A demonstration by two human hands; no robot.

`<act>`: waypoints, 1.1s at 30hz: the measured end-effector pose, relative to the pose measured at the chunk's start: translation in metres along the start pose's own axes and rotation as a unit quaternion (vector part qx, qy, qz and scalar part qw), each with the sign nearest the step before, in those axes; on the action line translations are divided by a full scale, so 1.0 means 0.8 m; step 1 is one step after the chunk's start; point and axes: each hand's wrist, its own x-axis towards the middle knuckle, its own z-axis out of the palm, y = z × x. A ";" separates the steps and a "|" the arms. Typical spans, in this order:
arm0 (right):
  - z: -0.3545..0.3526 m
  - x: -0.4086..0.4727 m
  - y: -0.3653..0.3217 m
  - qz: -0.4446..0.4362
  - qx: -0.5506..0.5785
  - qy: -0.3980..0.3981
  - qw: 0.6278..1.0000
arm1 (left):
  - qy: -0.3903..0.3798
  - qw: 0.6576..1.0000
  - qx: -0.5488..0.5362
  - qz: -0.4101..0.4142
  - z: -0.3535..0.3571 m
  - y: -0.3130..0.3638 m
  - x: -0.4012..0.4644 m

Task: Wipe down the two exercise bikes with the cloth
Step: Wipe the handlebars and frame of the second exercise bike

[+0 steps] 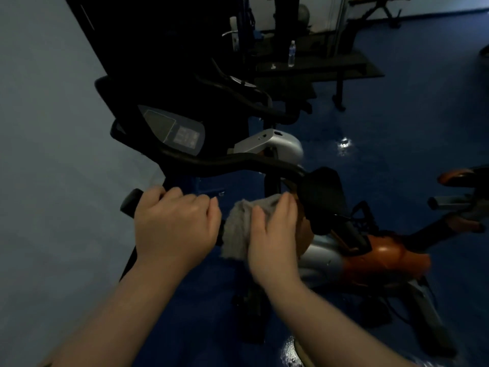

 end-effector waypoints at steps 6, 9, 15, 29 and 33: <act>-0.003 0.009 -0.005 0.093 0.125 0.006 0.988 | 0.020 1.000 0.000 0.012 0.005 -0.001 0.000; 0.002 0.017 0.000 0.137 0.143 0.017 0.980 | 0.026 0.999 0.001 0.022 0.009 -0.002 -0.002; -0.009 0.078 -0.013 0.148 0.079 -0.029 0.985 | 0.030 0.999 0.008 0.029 0.011 -0.002 -0.002; 0.001 -0.009 -0.014 0.172 0.239 0.025 0.955 | 0.043 0.998 0.012 0.033 0.017 -0.003 -0.005; -0.006 0.037 -0.016 0.222 0.266 0.035 0.937 | 0.052 0.998 0.013 0.030 0.017 -0.002 -0.005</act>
